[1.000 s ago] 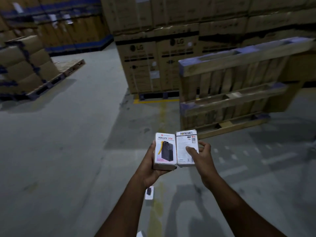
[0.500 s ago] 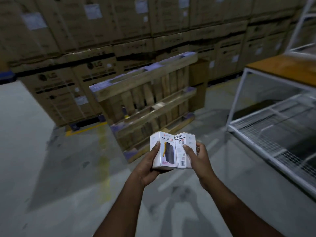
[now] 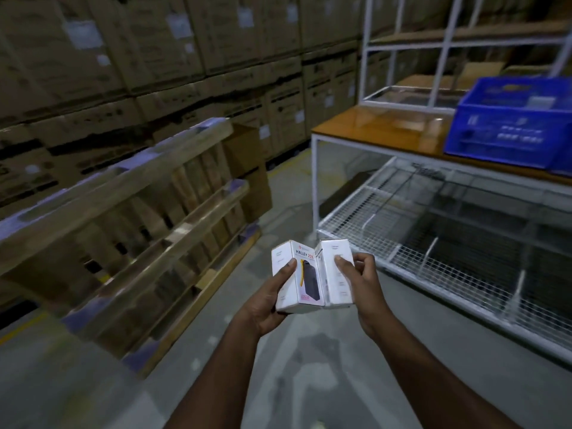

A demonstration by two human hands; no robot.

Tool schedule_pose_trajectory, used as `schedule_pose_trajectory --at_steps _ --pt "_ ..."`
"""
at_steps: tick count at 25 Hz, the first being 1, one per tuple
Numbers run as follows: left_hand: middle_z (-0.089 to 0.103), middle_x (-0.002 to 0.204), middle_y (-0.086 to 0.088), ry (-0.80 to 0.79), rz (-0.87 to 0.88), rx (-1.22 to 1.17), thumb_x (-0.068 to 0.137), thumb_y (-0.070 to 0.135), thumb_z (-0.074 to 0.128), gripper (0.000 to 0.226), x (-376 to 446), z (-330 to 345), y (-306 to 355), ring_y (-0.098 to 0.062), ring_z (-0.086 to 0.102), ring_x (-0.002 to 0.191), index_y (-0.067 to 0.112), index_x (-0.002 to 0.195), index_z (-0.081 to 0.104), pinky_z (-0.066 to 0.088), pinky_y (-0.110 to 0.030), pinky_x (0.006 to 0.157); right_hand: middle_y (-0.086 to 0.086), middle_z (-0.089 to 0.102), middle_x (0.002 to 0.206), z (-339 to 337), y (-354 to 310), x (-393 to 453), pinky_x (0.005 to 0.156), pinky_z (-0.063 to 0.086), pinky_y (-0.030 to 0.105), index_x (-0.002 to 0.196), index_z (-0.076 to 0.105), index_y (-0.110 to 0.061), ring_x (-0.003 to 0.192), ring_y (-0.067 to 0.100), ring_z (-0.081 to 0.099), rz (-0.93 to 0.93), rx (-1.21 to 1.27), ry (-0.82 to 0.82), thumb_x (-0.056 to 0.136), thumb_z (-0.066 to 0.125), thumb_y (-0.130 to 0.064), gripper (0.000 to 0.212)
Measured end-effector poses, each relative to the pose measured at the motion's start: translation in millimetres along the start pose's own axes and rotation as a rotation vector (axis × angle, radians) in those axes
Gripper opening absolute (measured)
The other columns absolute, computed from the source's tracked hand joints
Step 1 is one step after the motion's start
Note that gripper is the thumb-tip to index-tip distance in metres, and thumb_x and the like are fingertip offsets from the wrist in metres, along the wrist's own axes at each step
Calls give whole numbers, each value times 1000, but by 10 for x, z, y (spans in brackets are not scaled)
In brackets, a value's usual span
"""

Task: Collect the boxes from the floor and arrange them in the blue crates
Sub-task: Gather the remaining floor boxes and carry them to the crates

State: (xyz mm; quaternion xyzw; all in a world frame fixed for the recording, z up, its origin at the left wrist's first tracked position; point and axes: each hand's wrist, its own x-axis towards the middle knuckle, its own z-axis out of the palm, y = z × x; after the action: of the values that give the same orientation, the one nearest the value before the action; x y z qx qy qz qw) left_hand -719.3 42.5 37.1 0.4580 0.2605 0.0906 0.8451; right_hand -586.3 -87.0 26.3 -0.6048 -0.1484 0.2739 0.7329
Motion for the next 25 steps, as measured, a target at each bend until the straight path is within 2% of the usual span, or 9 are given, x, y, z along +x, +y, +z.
schedule_pose_trajectory --at_steps 5,8,10,11,14,16,18,22,25 --pt "67 131 -13 -136 -1 177 84 41 74 63 1099 398 326 -34 61 124 15 138 57 45 -54 109 6 57 112 -336 -284 717 83 53 42 99 48 -23 97 21 62 -62 -26 191 69 73 -43 44" --pt "71 124 -9 -211 -4 273 86 39 75 54 1659 740 557 -29 68 115 18 134 61 55 -46 97 11 54 123 -518 -467 1123 85 56 40 104 50 -25 108 23 62 -111 -90 294 70 74 -46 46" --pt "73 121 -8 -253 25 328 88 40 71 48 2039 989 655 -28 70 111 20 131 62 57 -46 93 10 55 124 -670 -568 1353 85 56 38 107 50 -25 109 23 62 -161 -79 340 77 75 -38 41" --pt "73 121 -7 -259 38 356 87 45 72 52 2220 1111 672 -29 70 111 21 131 62 56 -48 95 9 56 124 -757 -610 1457 86 56 38 108 50 -26 109 22 62 -178 -67 364 81 75 -33 37" --pt "72 123 -4 -230 54 425 66 70 81 92 2722 1482 639 -26 71 109 23 139 51 56 -53 95 9 55 125 -1084 -733 1747 81 56 35 110 49 -27 109 21 62 -219 -44 449 86 73 -26 34" --pt "72 121 -3 -235 79 435 60 75 80 100 3062 1736 582 -26 72 106 22 139 49 57 -53 94 10 55 126 -1333 -823 1968 80 57 34 111 48 -25 109 20 63 -243 -37 496 88 71 -22 33" --pt "73 119 -5 -282 69 440 65 72 78 92 3304 2058 588 -27 72 105 22 138 50 58 -53 92 10 55 127 -1623 -925 2206 82 58 37 111 48 -26 109 21 63 -264 -25 542 88 72 -22 33" --pt "73 119 2 -441 94 502 93 45 65 43 3799 2741 582 -20 72 106 36 133 51 61 -42 82 10 55 128 -2294 -1196 2753 78 56 31 110 48 -27 109 20 63 -327 17 608 88 71 -21 33" --pt "72 122 1 -478 114 517 96 30 64 42 4142 3266 606 -20 72 107 33 136 51 62 -39 80 12 55 129 -2799 -1438 3150 86 57 41 112 49 -26 110 22 63 -355 17 608 85 73 -25 36"
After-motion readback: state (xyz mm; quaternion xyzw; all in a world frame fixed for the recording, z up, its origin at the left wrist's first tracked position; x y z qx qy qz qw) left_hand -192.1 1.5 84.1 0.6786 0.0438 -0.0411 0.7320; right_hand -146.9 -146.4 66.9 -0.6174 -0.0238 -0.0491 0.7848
